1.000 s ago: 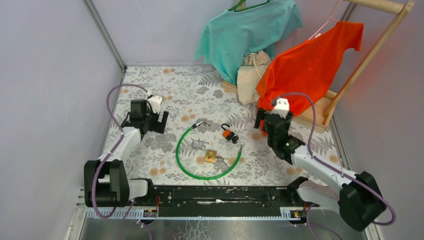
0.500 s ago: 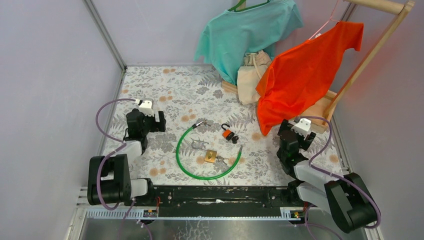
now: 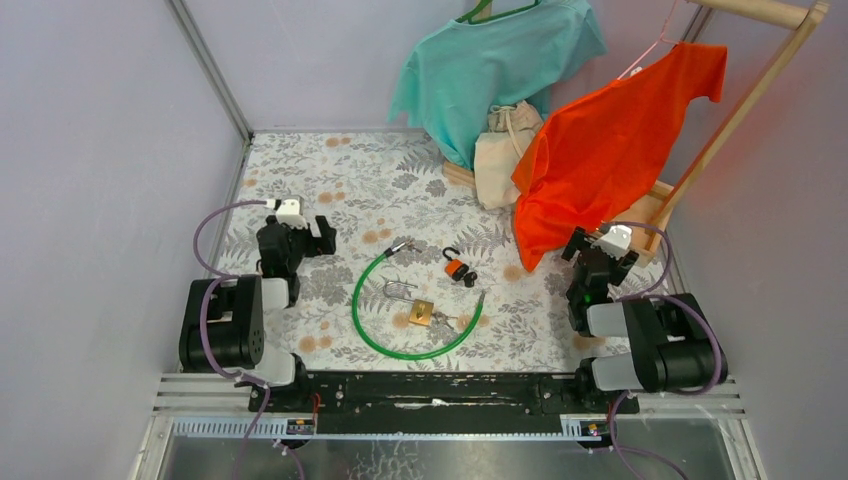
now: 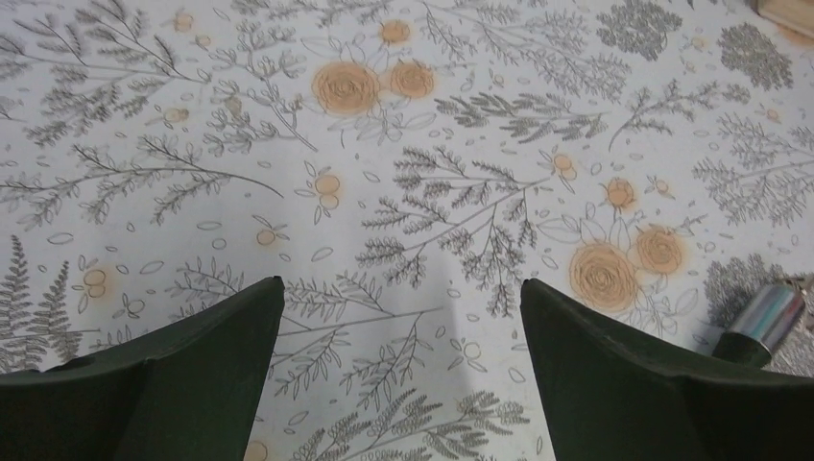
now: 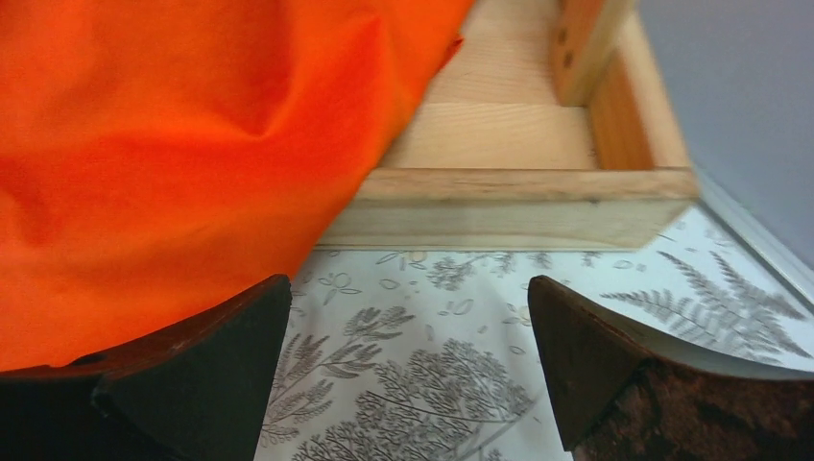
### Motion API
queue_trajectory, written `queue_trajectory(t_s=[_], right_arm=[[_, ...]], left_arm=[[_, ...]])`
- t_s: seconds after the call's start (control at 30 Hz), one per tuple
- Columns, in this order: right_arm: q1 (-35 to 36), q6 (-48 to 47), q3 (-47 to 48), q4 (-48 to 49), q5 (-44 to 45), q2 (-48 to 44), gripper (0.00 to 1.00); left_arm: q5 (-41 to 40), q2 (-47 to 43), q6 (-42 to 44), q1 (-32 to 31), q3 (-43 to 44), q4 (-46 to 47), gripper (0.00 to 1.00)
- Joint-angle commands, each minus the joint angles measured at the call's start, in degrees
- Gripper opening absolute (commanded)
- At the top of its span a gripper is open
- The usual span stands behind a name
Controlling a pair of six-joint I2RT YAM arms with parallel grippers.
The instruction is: Unlock with the key
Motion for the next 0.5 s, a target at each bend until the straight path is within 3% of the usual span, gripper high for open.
queue_trajectory(t_s=[0.0,0.03,0.13,0.2,0.27,0.47], right_arm=[[-1.4,-2.1,3.4,6.3,-11.6,4.1,0.99],[-1.4,-3.3,3.5,6.7,-14.5,4.8,0.99],[-1.4,-5.6,2.0,14.6,-18.1,9.2,0.99],[-1.4,-4.6,3.2,9.7,-17.6,7.9,0.99],[-2.4,-3.8,3.3,11.5,-18.1,8.9,0.99],[-2.8,-3.6,2.5,13.0,-17.6,8.8,0.99]], left_arm=[[-3.9,1.2,1.3,-3.7,-2.2,12.9,1.0],[-6.0,0.8,2.7,-6.1,-3.2,13.6,1.0],[-12.7,2.4,4.3,-9.5,-10.8,29.6,1.0],[-16.7,1.4,3.9,-10.5,-10.4,27.4,1.0],[-19.9,2.3,2.3,-10.5,-7.4,22.6,1.0],[-19.3,2.5,1.9,-10.0,-7.3,23.1,1.0]])
